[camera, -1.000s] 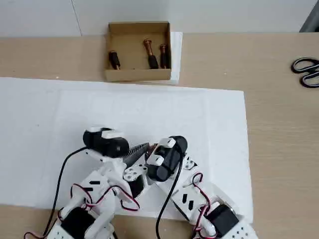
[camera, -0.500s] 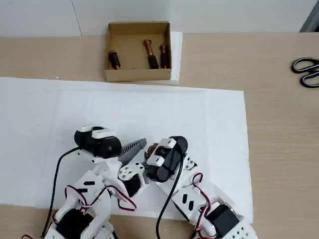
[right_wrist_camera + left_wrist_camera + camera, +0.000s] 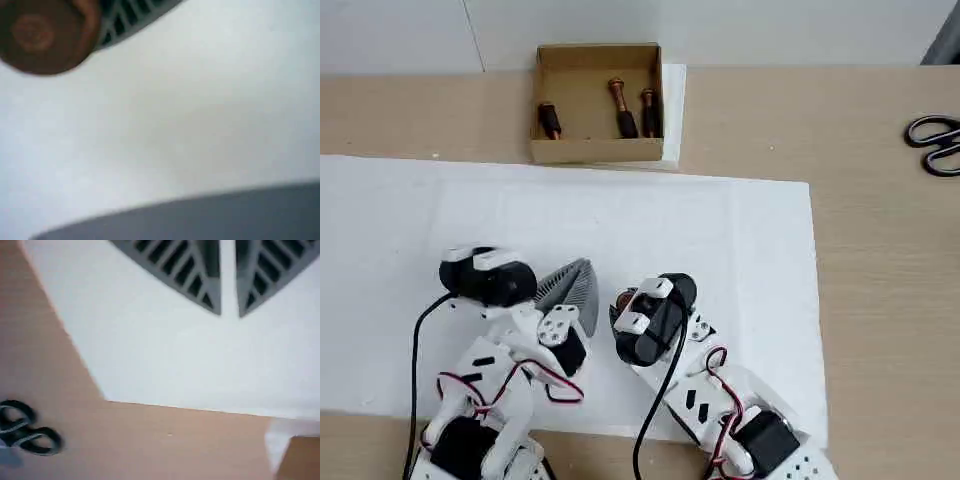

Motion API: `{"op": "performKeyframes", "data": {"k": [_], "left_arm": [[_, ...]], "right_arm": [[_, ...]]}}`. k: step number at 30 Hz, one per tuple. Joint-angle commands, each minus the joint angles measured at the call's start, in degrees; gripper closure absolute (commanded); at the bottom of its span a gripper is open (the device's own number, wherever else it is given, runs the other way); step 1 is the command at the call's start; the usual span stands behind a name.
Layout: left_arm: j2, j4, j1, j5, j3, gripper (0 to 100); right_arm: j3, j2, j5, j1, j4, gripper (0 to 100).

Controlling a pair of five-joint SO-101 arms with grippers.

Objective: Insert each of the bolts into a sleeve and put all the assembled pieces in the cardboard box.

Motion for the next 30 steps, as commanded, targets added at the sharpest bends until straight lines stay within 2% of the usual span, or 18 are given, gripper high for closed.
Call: {"op": "performKeyframes", "data": {"k": [1, 4, 8, 12, 16, 23, 30], "left_arm": [[-0.62, -1.49, -4.75, -0.62, 0.40, 99], [-0.62, -1.49, -10.64, -0.70, 1.54, 99], [-0.62, -1.67, -18.90, -6.24, 5.05, 99], [-0.62, -1.67, -24.18, -7.03, 6.90, 99], [-0.62, -1.76, -25.05, -7.21, 8.48, 99], [-0.62, -1.76, -25.05, -7.65, 11.91, 99], [-0.62, -1.49, -25.05, -14.24, 12.09, 99]], "right_arm": [[-2.64, -0.57, 0.35, 0.13, -1.45, 99.6], [-2.64, -0.57, 0.35, 2.51, -1.45, 99.6], [-2.55, -0.57, 0.26, 5.85, -1.45, 99.6], [-0.62, -0.57, 0.00, 6.64, -1.98, 99.6], [1.67, -0.57, 0.00, 9.19, -2.15, 99.6], [1.14, 0.04, -1.67, 19.30, -8.04, 99.5], [-5.19, 6.29, -2.37, 21.85, -8.40, 99.5]]}}
